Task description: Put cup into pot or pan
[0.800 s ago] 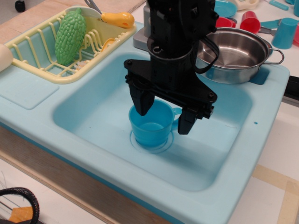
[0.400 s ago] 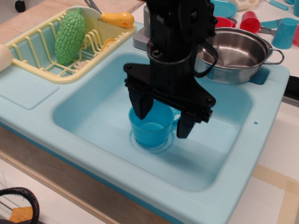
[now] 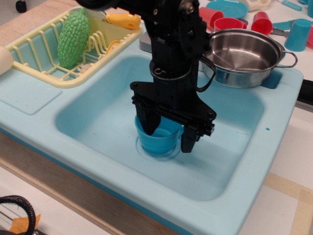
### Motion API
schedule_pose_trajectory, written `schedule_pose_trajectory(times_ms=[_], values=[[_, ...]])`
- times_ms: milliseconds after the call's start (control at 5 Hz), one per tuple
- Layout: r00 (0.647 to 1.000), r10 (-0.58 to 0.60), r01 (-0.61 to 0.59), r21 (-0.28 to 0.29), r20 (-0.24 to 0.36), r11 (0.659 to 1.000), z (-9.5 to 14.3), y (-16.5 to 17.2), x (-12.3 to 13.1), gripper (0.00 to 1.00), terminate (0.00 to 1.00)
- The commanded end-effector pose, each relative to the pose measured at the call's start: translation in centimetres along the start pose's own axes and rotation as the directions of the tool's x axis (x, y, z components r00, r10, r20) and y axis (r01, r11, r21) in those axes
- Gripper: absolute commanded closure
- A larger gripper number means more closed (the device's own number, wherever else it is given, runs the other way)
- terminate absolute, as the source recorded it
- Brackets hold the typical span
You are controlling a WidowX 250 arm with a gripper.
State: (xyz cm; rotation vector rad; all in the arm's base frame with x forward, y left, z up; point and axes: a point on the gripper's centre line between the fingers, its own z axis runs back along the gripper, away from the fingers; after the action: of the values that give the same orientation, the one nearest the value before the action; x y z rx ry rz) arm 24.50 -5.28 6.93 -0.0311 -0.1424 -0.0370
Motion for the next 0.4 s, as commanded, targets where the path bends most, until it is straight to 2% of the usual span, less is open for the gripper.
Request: schedule_pose_trajectory(times_ms=[0, 200], values=[[0.999, 0.022, -0.022, -0.012, 0.029, 1.0, 0.1, 0.26, 0.55, 1.0, 0.0], [0.999, 0.022, -0.022, 0.009, 0.034, 1.0, 0.87, -0.05, 0.45, 1.0, 0.0]])
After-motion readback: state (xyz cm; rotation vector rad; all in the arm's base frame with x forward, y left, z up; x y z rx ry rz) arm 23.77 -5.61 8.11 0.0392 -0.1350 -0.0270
